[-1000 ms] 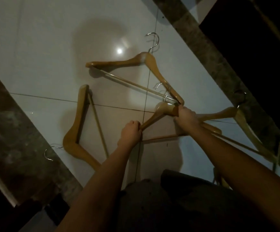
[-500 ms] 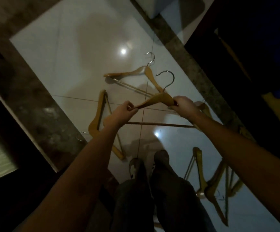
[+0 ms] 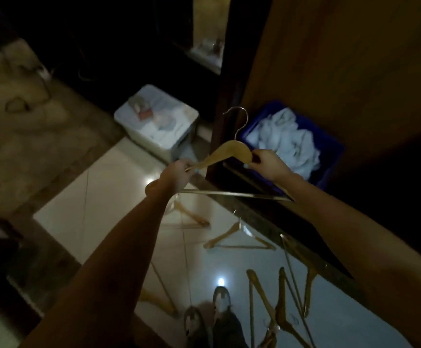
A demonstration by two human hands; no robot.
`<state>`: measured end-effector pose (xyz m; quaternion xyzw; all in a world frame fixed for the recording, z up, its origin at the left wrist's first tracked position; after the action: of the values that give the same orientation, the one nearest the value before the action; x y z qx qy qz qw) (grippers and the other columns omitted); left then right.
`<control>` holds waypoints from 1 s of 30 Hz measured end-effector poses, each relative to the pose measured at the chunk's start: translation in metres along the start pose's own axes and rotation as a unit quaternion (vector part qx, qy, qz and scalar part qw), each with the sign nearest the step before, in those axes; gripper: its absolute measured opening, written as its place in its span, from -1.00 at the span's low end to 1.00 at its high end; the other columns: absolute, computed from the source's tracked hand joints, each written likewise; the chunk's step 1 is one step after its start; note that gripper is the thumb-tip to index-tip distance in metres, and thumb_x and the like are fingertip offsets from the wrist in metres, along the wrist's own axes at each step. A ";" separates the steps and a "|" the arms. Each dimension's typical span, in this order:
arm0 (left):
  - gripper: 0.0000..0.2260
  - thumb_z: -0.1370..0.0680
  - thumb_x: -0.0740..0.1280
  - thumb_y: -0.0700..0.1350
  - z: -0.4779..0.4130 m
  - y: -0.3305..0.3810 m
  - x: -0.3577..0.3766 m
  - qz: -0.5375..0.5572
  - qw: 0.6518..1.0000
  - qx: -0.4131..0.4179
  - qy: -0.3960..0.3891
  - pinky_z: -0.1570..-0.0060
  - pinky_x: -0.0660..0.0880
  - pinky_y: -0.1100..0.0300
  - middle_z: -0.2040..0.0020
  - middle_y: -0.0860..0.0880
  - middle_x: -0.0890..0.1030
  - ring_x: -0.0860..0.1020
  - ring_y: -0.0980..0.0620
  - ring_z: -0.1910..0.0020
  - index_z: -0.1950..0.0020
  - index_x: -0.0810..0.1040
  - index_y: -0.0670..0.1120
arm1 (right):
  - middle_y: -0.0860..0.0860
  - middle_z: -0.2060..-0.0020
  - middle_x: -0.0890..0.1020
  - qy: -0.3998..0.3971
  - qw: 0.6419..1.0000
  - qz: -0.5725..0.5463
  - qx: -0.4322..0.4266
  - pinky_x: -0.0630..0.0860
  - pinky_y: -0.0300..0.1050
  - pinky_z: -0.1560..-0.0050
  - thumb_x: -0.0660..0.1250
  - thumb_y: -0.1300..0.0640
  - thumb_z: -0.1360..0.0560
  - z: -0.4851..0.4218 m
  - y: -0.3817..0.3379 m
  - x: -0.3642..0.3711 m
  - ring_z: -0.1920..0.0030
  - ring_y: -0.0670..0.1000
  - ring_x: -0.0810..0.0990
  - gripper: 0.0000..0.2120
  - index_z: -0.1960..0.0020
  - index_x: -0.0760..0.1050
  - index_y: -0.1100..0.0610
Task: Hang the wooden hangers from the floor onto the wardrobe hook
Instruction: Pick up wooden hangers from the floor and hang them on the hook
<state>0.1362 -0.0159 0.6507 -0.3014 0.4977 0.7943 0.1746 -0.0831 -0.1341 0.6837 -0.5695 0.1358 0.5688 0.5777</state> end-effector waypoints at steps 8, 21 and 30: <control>-0.89 -0.54 0.34 -0.05 0.008 0.246 -0.062 -0.002 0.986 0.164 0.001 0.23 0.34 0.15 0.24 -0.02 0.57 0.57 -0.09 0.14 0.04 0.59 -0.06 | 0.07 -0.02 0.61 0.156 0.987 -0.028 -0.008 0.54 0.08 -0.07 0.33 0.13 -0.53 0.093 -0.009 -0.237 -0.03 0.11 0.59 -0.76 -0.18 0.45 0.11; -0.85 -0.57 0.26 0.05 0.049 0.590 -0.090 -0.079 0.908 0.409 0.050 0.33 0.44 0.13 0.17 0.03 0.61 0.55 0.02 0.30 -0.08 0.56 0.08 | -0.06 -0.43 0.38 0.454 0.886 -0.088 -0.032 0.40 -0.01 -0.24 0.30 0.12 -0.55 0.246 0.047 -0.508 -0.38 0.08 0.39 -0.45 -0.46 0.23 -0.21; -0.82 -0.54 0.31 0.06 -0.003 0.758 -0.110 -0.101 0.848 0.505 0.125 0.37 0.32 0.18 0.18 0.05 0.60 0.48 0.10 0.34 -0.09 0.59 0.05 | -0.02 -0.31 0.50 0.589 0.804 -0.070 -0.043 0.52 0.02 -0.22 0.34 0.11 -0.52 0.237 0.085 -0.641 -0.18 -0.01 0.51 -0.45 -0.44 0.26 -0.19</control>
<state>-0.2168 -0.3519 1.2413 -0.3169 0.8146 0.3675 0.3178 -0.4717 -0.2886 1.2312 -0.8273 0.3849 0.0878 0.3997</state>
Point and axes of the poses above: each hand's wrist, its own z-axis away from the middle knuckle, its own x-axis out of the palm, y = z × x, the point moved 9 cm from there along -z, towards the middle knuckle
